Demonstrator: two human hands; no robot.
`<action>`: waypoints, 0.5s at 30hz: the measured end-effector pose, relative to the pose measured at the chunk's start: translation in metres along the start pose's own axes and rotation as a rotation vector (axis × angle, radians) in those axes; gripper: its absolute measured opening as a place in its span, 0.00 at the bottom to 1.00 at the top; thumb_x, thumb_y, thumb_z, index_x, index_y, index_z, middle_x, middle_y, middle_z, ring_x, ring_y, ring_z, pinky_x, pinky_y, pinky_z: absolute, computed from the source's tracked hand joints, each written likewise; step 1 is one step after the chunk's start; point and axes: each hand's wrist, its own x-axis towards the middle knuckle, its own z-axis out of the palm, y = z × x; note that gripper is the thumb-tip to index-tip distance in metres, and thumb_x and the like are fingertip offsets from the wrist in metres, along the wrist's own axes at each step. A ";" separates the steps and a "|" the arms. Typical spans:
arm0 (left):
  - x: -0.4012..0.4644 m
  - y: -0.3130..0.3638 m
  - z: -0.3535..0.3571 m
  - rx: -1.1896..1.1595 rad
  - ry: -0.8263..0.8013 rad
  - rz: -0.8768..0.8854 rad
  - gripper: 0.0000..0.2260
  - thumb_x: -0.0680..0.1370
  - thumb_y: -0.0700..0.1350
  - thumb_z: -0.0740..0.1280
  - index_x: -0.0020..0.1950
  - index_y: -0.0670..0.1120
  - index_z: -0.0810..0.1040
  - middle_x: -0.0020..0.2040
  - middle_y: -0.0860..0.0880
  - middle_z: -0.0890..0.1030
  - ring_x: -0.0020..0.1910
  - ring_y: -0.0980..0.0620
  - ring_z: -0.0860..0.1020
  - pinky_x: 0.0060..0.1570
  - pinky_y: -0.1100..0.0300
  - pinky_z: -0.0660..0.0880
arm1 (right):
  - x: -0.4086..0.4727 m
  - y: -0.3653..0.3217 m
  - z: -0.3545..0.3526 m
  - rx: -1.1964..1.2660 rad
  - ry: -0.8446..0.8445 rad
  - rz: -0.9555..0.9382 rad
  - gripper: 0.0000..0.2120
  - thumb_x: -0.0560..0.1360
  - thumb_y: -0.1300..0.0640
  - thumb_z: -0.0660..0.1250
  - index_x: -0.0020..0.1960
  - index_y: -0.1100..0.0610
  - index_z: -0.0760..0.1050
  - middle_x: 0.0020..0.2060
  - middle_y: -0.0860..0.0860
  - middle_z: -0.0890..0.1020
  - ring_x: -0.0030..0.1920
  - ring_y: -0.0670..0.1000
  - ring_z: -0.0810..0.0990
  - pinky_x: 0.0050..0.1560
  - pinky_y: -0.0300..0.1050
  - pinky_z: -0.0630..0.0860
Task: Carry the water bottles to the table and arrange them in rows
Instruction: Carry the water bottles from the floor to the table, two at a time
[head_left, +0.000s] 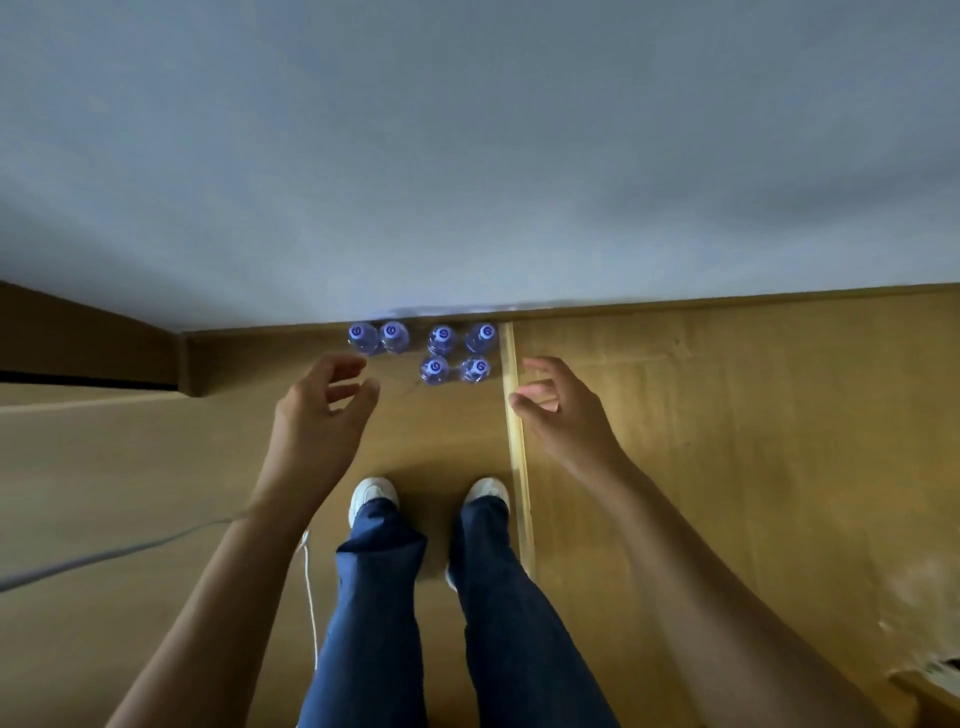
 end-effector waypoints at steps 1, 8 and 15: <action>0.007 -0.012 0.011 0.002 -0.006 -0.002 0.07 0.78 0.44 0.69 0.55 0.52 0.77 0.52 0.55 0.80 0.46 0.68 0.77 0.40 0.73 0.70 | 0.014 0.011 0.005 -0.010 -0.003 -0.006 0.22 0.80 0.52 0.67 0.72 0.50 0.68 0.61 0.49 0.81 0.50 0.41 0.77 0.38 0.24 0.70; 0.067 -0.111 0.095 0.067 -0.075 -0.005 0.07 0.78 0.44 0.69 0.55 0.49 0.78 0.51 0.54 0.80 0.47 0.58 0.79 0.42 0.70 0.70 | 0.101 0.117 0.058 -0.043 -0.031 -0.002 0.20 0.80 0.51 0.66 0.70 0.49 0.68 0.61 0.49 0.81 0.44 0.33 0.74 0.37 0.25 0.67; 0.133 -0.233 0.165 0.167 -0.194 0.042 0.08 0.77 0.46 0.70 0.55 0.53 0.77 0.54 0.56 0.80 0.52 0.59 0.79 0.45 0.68 0.72 | 0.185 0.235 0.129 -0.059 -0.017 0.044 0.22 0.79 0.52 0.67 0.72 0.50 0.68 0.63 0.50 0.78 0.45 0.35 0.75 0.33 0.20 0.67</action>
